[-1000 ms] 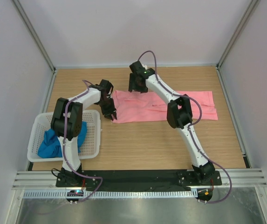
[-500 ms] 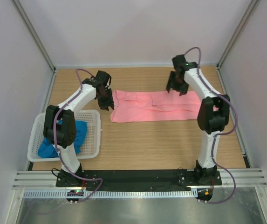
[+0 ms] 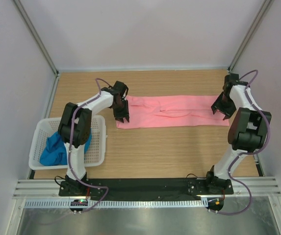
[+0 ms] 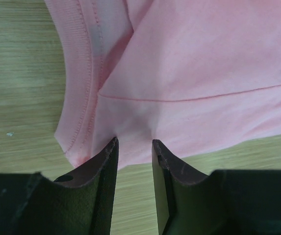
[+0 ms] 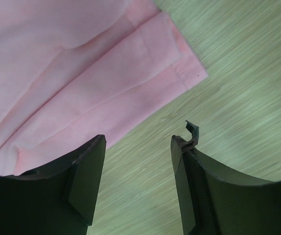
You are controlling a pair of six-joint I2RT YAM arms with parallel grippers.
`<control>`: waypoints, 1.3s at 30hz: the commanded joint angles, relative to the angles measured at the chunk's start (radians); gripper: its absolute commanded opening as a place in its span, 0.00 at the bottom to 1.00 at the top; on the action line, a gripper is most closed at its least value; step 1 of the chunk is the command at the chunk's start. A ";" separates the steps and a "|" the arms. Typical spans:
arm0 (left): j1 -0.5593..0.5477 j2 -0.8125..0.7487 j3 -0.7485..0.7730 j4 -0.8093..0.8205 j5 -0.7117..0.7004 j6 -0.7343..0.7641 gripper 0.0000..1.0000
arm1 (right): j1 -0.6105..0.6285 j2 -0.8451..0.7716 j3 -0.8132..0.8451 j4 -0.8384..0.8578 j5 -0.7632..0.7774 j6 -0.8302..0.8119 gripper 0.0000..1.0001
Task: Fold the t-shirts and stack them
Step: Fold the tshirt
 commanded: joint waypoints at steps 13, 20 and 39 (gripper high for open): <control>0.005 0.000 0.003 0.016 -0.007 0.037 0.34 | -0.129 0.094 0.004 0.172 -0.100 0.058 0.57; 0.007 -0.006 0.004 0.005 -0.009 0.032 0.34 | -0.150 0.139 0.002 0.205 -0.110 0.067 0.46; 0.007 0.019 -0.028 -0.025 -0.087 0.026 0.23 | -0.195 0.209 0.172 0.151 -0.167 0.079 0.01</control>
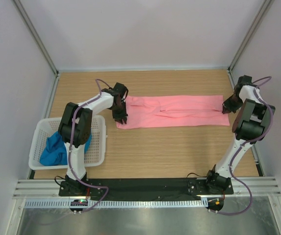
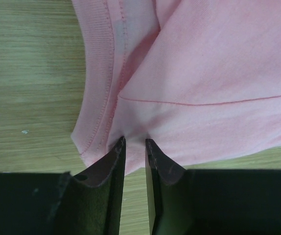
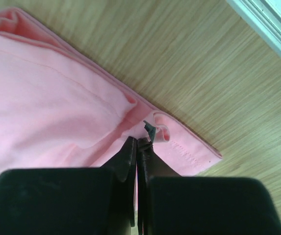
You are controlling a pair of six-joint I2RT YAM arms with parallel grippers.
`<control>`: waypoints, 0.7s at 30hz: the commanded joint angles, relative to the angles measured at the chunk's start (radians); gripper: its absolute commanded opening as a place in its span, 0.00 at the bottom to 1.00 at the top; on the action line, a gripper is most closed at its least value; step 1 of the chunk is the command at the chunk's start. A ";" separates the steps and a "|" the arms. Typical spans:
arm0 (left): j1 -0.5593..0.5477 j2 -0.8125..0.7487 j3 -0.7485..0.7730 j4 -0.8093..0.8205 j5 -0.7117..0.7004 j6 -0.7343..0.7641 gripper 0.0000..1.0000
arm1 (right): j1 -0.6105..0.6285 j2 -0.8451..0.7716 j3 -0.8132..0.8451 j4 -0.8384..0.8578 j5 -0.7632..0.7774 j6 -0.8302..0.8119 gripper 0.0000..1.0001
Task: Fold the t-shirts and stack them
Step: Fold the tshirt
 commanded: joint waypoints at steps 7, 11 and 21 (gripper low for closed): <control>0.002 -0.006 -0.006 -0.018 -0.047 0.001 0.22 | -0.038 0.134 0.244 -0.066 -0.125 0.054 0.12; 0.002 -0.014 -0.006 -0.023 -0.047 0.001 0.21 | -0.039 0.219 0.376 -0.109 -0.155 0.033 0.34; -0.002 -0.084 0.029 -0.047 -0.030 -0.017 0.22 | -0.042 -0.058 0.194 -0.146 0.089 -0.068 0.64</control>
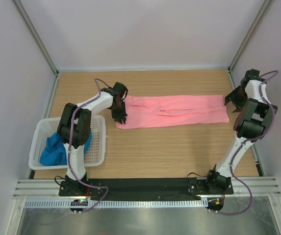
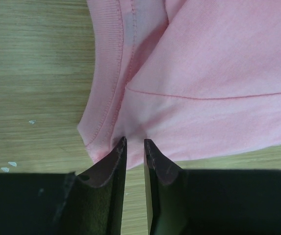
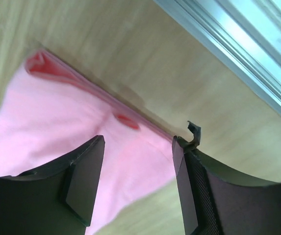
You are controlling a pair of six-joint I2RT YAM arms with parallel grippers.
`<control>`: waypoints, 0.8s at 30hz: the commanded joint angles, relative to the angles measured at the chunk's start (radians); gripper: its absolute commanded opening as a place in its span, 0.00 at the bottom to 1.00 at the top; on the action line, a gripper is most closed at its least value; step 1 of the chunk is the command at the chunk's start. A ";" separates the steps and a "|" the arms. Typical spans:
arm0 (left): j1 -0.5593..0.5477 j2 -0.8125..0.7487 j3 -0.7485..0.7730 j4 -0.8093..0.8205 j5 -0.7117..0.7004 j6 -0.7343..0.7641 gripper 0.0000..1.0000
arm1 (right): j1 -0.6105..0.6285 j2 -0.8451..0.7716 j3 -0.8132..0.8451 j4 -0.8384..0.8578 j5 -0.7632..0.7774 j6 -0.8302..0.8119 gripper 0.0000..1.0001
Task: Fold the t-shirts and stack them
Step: Fold the tshirt
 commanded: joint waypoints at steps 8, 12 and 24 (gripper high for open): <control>-0.004 -0.062 0.070 -0.023 0.021 -0.025 0.22 | -0.002 -0.213 -0.259 0.077 -0.050 -0.014 0.13; -0.001 -0.024 0.075 -0.008 0.056 -0.041 0.22 | 0.001 -0.183 -0.291 0.141 -0.097 -0.006 0.04; 0.027 0.044 -0.017 -0.028 -0.024 -0.010 0.16 | -0.028 -0.141 -0.423 0.177 0.122 -0.051 0.03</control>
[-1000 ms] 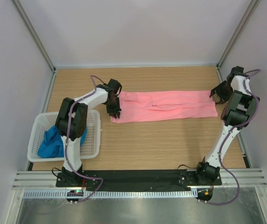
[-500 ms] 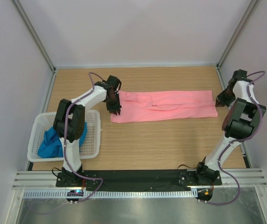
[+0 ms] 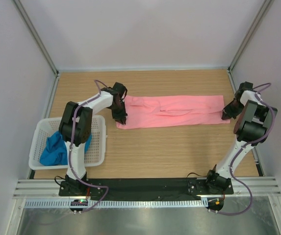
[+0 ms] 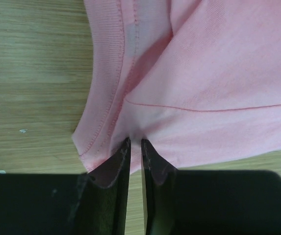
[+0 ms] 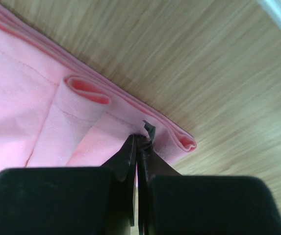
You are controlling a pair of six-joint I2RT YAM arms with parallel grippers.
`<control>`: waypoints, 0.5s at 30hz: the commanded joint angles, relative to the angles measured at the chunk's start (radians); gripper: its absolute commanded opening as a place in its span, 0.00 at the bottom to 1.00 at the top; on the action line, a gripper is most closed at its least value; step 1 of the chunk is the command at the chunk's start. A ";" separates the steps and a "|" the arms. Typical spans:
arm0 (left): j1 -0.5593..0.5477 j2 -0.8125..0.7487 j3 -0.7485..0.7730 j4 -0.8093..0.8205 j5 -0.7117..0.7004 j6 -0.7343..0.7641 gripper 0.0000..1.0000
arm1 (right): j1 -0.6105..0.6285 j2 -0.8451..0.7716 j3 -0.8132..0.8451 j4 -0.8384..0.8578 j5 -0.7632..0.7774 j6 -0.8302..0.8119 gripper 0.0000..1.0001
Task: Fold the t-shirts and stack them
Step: Fold the tshirt
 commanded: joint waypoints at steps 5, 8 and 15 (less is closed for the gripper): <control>0.013 -0.020 -0.104 -0.008 -0.089 0.050 0.14 | -0.031 -0.060 -0.073 -0.068 0.301 -0.048 0.04; 0.013 -0.051 -0.119 -0.009 -0.092 0.069 0.14 | -0.028 -0.112 -0.048 -0.116 0.294 -0.054 0.09; -0.009 -0.133 -0.078 -0.042 -0.084 0.083 0.21 | 0.148 -0.199 0.065 -0.211 0.274 -0.068 0.39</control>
